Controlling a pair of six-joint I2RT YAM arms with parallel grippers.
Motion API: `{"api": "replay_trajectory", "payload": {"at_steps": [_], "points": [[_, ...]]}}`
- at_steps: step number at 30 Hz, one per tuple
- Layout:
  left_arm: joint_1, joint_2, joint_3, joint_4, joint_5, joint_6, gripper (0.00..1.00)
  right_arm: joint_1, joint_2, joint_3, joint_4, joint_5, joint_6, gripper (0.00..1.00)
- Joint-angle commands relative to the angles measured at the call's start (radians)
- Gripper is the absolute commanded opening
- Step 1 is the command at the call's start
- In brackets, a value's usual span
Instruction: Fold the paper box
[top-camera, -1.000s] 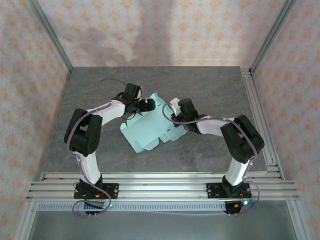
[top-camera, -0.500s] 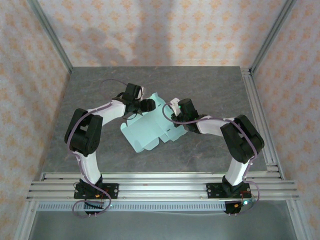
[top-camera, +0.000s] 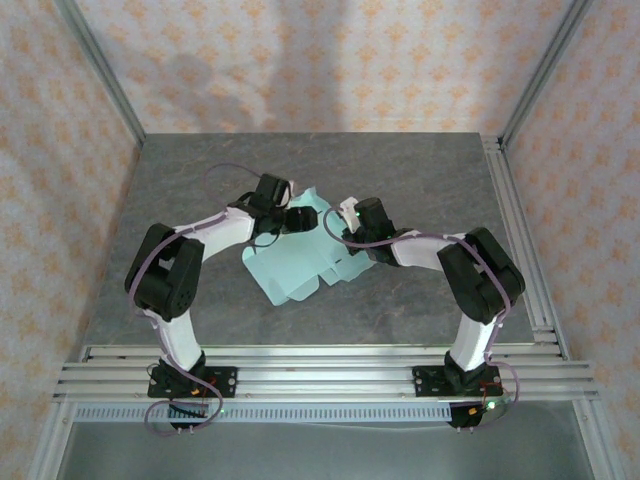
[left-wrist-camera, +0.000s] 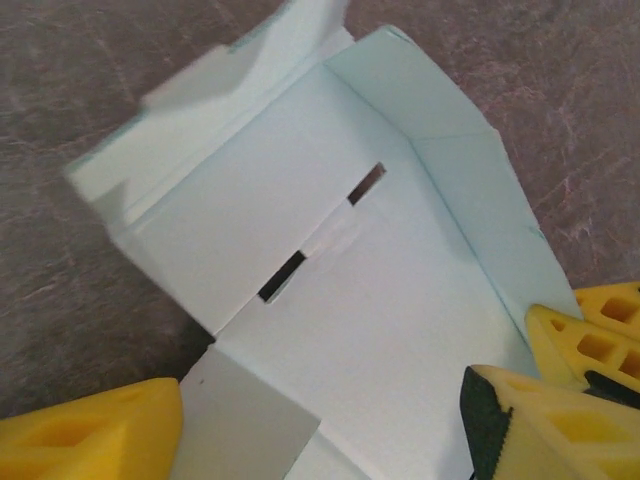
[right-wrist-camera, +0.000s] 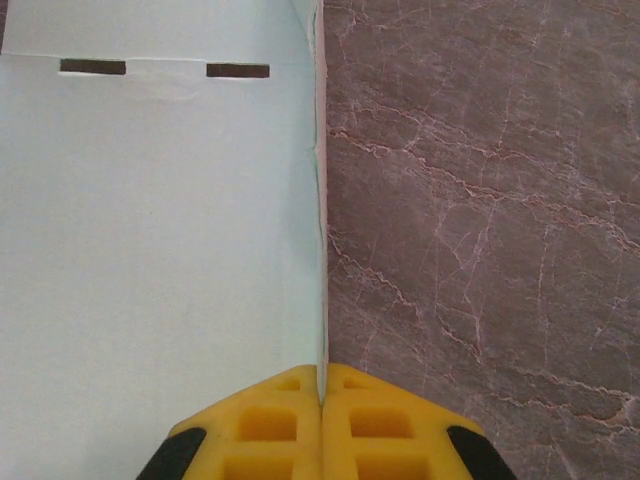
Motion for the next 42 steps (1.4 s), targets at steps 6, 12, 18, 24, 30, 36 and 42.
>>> {"api": "replay_trajectory", "payload": {"at_steps": [6,12,18,24,30,36,42], "points": [[0.002,-0.127,0.031,-0.029,-0.131,0.008,0.90,0.019,-0.042,0.014,-0.021,0.037,-0.021,0.00],[-0.012,-0.118,0.104,-0.071,-0.110,0.018,0.95,0.047,-0.045,0.018,-0.035,0.066,-0.051,0.00],[-0.040,-0.054,0.220,-0.119,-0.067,0.020,0.94,0.061,-0.056,0.014,-0.028,0.056,-0.064,0.00],[-0.047,0.082,0.405,-0.229,-0.013,0.034,0.82,0.063,-0.067,-0.004,-0.007,0.033,-0.064,0.00],[-0.049,0.243,0.602,-0.357,0.039,0.078,0.81,0.064,-0.075,-0.017,0.001,0.025,-0.062,0.00],[-0.051,0.331,0.727,-0.461,0.039,0.112,0.82,0.066,-0.079,-0.024,0.006,0.034,-0.061,0.00],[-0.055,0.323,0.715,-0.490,0.041,0.114,0.82,0.065,-0.074,-0.016,0.007,0.081,-0.070,0.00]]}}
